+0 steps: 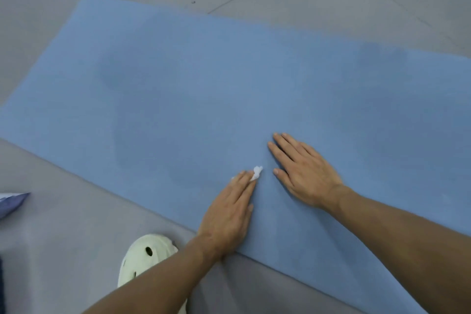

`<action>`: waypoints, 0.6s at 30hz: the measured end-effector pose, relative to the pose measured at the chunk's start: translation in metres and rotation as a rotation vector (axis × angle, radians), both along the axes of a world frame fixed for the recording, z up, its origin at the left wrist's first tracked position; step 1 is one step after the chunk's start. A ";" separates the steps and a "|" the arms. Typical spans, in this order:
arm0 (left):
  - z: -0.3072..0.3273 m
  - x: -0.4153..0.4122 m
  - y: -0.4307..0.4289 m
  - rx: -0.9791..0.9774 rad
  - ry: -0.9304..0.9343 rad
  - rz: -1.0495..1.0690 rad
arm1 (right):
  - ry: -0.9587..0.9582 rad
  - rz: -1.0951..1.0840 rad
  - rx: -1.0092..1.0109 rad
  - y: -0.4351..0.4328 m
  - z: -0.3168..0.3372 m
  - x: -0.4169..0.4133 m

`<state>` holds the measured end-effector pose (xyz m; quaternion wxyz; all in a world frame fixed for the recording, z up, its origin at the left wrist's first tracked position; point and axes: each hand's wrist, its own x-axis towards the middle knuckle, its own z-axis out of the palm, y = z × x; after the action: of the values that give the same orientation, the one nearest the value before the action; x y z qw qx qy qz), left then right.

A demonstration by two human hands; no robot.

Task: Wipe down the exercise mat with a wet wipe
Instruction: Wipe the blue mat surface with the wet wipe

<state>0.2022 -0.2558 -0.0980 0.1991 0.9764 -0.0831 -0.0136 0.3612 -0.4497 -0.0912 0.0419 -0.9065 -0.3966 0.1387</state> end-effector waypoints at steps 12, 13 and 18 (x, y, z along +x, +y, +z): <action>0.006 -0.050 -0.016 0.300 0.097 -0.238 | 0.008 0.081 -0.006 0.015 0.001 -0.001; 0.006 -0.049 -0.010 0.278 0.109 -0.168 | 0.012 0.076 -0.005 0.014 0.001 -0.001; 0.005 -0.030 0.037 0.174 0.203 0.313 | 0.008 0.088 -0.010 0.014 -0.003 -0.006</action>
<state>0.1721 -0.2192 -0.0933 0.1208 0.9845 0.0918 -0.0881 0.3551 -0.4358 -0.0943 0.0327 -0.8879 -0.4350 0.1461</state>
